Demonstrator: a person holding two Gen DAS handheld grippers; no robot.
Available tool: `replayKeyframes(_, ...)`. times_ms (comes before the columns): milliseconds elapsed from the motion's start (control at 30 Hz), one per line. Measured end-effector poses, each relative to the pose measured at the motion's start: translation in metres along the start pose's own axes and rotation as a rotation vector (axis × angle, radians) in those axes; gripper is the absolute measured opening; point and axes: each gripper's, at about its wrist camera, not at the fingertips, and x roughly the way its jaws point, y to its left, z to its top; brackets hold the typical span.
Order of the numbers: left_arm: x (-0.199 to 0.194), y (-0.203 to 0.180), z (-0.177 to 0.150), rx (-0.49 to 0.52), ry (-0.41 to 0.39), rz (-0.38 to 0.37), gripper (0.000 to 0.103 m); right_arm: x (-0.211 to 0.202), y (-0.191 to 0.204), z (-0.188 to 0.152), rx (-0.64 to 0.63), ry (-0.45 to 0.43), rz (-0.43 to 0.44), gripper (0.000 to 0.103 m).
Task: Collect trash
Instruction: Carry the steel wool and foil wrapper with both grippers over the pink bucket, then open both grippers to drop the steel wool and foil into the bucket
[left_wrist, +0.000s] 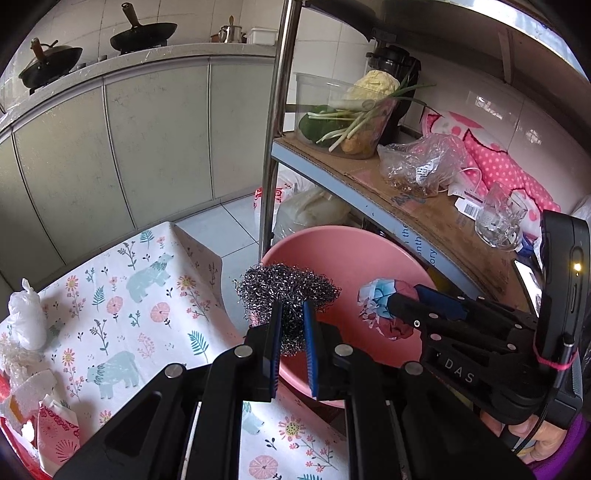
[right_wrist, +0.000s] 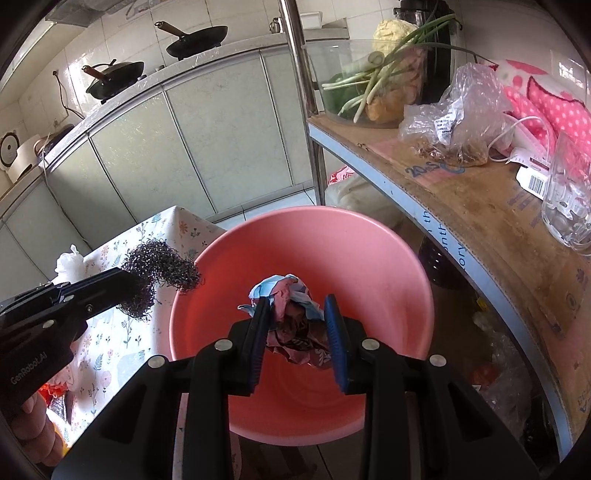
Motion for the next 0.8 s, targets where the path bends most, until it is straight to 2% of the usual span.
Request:
replayKeyframes(133,0.001,-0.003,0.001,0.004,-0.001,-0.004,0.012,-0.001,0.001,0.000,-0.005,-0.010,0.000,0.033)
replayKeyframes(300,-0.001,-0.005,0.003,-0.001,-0.009,0.005,0.018,-0.001,0.003,0.002,-0.021,-0.013,-0.005,0.037)
replayKeyframes(467,-0.006,-0.002,0.007,-0.031,-0.021,-0.009,0.034,-0.003,0.005,0.003,-0.030,-0.019,-0.008,0.039)
replayKeyframes(533,-0.010,-0.001,0.008,-0.033,-0.030,-0.007,0.037,-0.003,0.006,0.004,-0.034,-0.020,-0.007,0.039)
replayKeyframes(800,-0.037,0.007,0.009,-0.039,-0.068,-0.019,0.041,-0.014,0.008,0.005,-0.039,-0.036,0.012,0.040)
